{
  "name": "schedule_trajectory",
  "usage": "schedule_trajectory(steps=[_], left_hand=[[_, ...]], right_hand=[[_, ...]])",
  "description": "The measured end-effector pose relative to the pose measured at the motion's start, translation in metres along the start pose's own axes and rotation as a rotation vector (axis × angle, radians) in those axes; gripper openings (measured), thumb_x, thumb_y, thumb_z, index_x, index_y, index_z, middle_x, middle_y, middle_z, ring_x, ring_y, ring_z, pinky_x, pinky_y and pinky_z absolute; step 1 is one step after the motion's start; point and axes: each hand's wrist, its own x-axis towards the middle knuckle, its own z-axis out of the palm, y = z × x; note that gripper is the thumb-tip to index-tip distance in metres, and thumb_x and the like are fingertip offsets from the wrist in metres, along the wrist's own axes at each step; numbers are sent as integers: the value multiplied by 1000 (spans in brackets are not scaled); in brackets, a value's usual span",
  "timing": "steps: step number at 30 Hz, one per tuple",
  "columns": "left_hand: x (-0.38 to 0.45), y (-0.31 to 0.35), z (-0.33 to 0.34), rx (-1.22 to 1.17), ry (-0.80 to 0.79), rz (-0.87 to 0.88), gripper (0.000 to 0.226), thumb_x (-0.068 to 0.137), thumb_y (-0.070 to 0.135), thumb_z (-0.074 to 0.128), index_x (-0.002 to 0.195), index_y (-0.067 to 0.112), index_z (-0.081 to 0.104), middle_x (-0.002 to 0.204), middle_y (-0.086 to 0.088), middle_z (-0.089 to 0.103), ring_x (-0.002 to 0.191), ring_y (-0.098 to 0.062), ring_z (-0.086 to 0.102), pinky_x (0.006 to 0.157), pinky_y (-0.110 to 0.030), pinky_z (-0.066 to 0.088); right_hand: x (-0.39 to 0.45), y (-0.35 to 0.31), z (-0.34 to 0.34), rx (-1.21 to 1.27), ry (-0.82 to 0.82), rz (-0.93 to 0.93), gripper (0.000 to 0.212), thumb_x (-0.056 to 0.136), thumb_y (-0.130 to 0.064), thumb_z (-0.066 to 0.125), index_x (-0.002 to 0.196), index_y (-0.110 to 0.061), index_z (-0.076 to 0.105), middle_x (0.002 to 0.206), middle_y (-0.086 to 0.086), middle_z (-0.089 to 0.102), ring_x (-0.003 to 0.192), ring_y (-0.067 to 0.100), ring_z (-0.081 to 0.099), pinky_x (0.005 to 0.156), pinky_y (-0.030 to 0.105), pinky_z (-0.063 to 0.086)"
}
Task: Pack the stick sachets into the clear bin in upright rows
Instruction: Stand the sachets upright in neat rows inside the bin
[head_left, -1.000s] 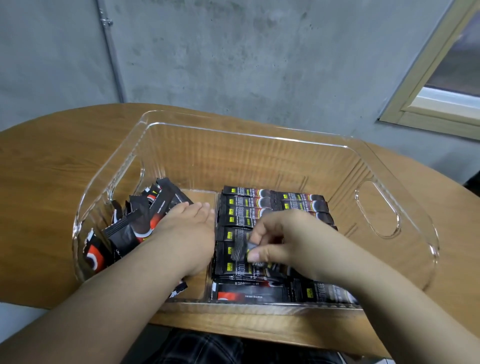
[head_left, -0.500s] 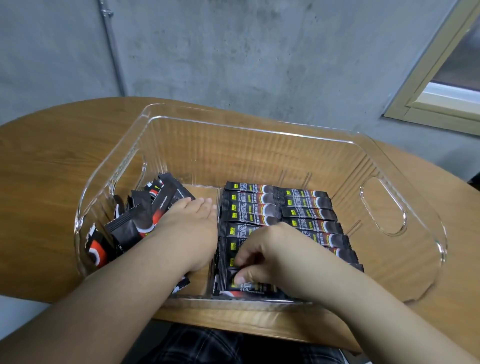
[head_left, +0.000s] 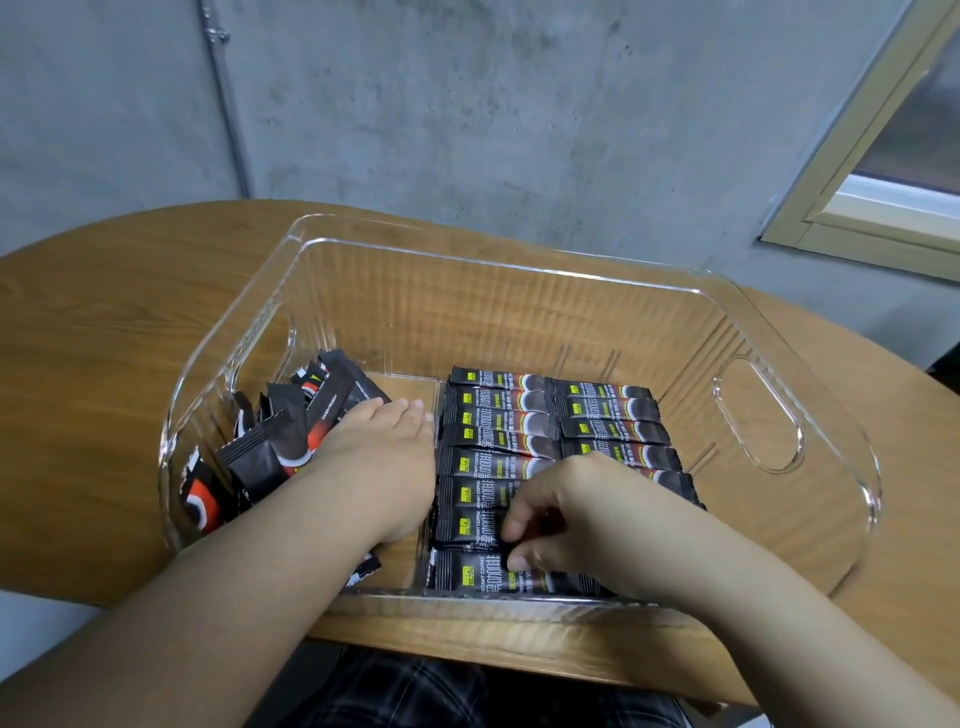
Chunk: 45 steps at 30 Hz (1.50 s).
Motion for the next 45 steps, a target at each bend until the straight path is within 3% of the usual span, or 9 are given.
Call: schedule_trajectory(steps=[6, 11, 17, 20, 25, 30, 33, 39, 45], left_hand=[[0, 1, -1, 4, 0, 6, 62, 101, 22, 26, 151, 6, -7, 160, -9, -12, 148, -21, -7, 118, -36, -4], [-3, 0, -4, -8, 9, 20, 64, 99, 21, 29, 151, 4, -3, 160, -12, -9, 148, -23, -7, 118, -37, -3], [3, 0, -5, -26, -39, 3, 69, 97, 24, 31, 151, 4, -7, 160, -12, -13, 147, -23, -11, 117, -37, -8], [3, 0, -4, -19, -47, 10, 70, 97, 24, 33, 151, 4, -7, 159, -12, -13, 147, -24, -12, 118, -38, -8], [3, 1, -5, 10, -38, 7, 68, 98, 23, 32, 151, 4, -7, 159, -11, -15, 147, -23, -15, 117, -38, -9], [-1, 1, -5, 13, -28, 14, 68, 98, 20, 32, 150, 4, -9, 159, -11, -16, 147, -23, -13, 117, -38, -8], [-3, 1, -4, 20, -21, 16, 68, 98, 20, 32, 150, 3, -9, 159, -12, -15, 147, -23, -11, 117, -38, -7], [-4, 1, -5, 11, -19, 17, 64, 100, 18, 26, 150, 4, -11, 159, -10, -16, 147, -22, -12, 117, -37, -7], [-4, 1, -3, 12, -14, 20, 64, 99, 17, 25, 150, 4, -12, 159, -10, -16, 147, -21, -12, 118, -36, -6]], right_hand=[[29, -18, -30, 41, 171, -52, 4, 83, -26, 72, 85, -22, 72, 64, -17, 56, 54, -12, 52, 53, 2, 36], [109, -42, -41, -11, 85, -120, 20, 89, -26, 65, 101, -11, 71, 92, 2, 70, 85, 14, 62, 75, 21, 44], [170, -64, -29, 41, -68, -84, 31, 86, -29, 68, 105, -4, 69, 64, -2, 57, 70, 17, 55, 69, 25, 44], [176, -68, -25, 52, -99, -87, 20, 84, -22, 68, 89, -2, 71, 56, 2, 53, 60, 18, 49, 57, 21, 42], [172, -61, -27, 190, 154, -134, 19, 86, -19, 68, 83, 0, 67, 79, 10, 67, 71, 19, 58, 66, 27, 49], [141, -50, -47, 365, 507, -164, 27, 87, -22, 67, 67, -19, 50, 73, -1, 62, 76, 20, 62, 71, 28, 46], [109, -35, -57, 345, 589, -120, 20, 86, -25, 68, 84, -17, 50, 78, 0, 63, 76, 20, 62, 69, 29, 46], [26, 1, -42, 620, 351, -74, 22, 83, -9, 69, 89, -15, 49, 80, 2, 67, 71, 19, 71, 66, 37, 57], [-31, 18, -34, 618, 113, -66, 16, 83, -6, 67, 82, -22, 64, 70, -1, 63, 65, 10, 66, 63, 20, 52]])
